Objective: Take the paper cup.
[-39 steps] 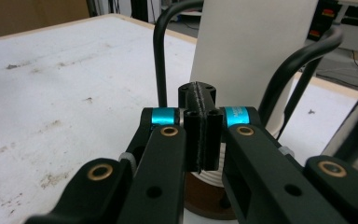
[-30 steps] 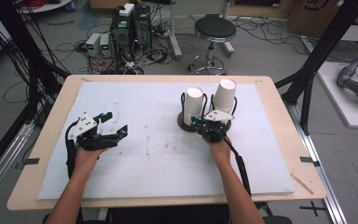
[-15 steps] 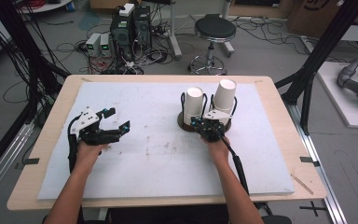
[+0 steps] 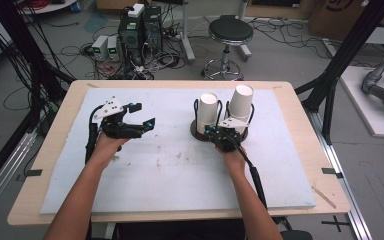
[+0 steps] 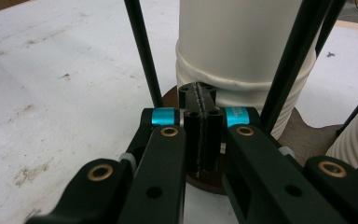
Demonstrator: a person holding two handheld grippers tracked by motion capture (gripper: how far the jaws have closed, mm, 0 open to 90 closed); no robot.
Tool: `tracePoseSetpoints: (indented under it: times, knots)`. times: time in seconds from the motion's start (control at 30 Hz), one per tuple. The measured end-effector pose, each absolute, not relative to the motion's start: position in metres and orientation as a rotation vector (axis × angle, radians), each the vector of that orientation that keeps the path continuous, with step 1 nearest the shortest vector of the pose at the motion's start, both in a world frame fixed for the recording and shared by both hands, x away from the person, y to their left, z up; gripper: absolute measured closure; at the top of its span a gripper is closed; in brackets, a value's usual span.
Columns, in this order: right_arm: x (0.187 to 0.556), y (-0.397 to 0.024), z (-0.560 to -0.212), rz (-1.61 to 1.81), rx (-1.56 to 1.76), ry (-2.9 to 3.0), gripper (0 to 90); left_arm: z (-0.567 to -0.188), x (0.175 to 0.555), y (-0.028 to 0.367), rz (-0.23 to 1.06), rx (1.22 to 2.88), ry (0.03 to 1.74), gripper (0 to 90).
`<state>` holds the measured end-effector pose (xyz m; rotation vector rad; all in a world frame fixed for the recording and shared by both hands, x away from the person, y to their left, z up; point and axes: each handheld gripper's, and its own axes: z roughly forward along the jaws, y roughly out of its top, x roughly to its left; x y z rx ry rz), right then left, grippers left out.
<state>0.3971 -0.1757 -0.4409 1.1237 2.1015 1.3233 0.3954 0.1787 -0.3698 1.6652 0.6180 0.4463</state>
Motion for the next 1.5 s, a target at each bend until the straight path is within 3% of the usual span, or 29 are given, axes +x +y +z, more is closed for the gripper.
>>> tracePoseSetpoints:
  times: [0.77,1.17,1.5]
  knots:
    - [0.398,-0.176,-0.442,1.327,1.11,2.108,90.0,-0.34,0.455,0.089,0.334,1.716,0.494,16.7]
    - [0.399,-0.176,-0.442,1.329,1.113,2.114,90.0,-0.352,0.478,0.029,0.305,1.823,0.492,16.7]
    - [0.399,-0.176,-0.442,1.331,1.117,2.118,90.0,-0.362,0.486,0.008,0.306,1.9,0.506,19.1]
